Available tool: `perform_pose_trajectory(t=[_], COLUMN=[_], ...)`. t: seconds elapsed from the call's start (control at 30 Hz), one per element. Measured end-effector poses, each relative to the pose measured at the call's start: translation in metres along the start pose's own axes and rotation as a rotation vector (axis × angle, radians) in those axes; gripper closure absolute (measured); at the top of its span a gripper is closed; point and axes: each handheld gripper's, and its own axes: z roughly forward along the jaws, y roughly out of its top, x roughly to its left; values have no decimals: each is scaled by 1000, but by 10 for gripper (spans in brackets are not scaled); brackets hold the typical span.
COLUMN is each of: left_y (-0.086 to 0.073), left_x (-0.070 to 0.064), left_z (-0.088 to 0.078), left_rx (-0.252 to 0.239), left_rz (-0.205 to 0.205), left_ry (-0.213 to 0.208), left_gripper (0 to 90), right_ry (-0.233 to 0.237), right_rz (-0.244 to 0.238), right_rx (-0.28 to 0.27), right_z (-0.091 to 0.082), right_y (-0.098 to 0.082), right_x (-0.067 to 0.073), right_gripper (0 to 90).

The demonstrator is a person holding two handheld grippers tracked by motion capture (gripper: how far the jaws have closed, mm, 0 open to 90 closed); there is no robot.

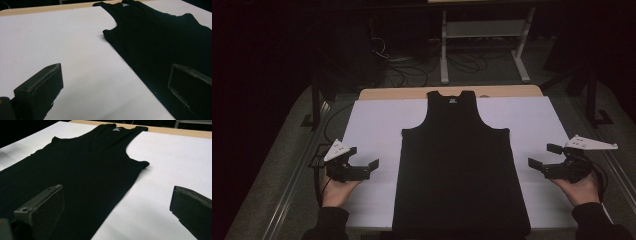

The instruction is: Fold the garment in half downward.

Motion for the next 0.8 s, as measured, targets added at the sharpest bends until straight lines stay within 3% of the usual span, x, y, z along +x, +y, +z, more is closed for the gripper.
perform_pose_trajectory(t=[0.8], left_y=[7], left_x=[-4], left_z=[1], left_rx=[-13], left_rz=[23], left_ry=[-40], left_gripper=[0], right_ry=[4], right_rz=[-15], right_rx=[-10], right_z=[0], right_y=[7], right_x=[2], right_gripper=[0])
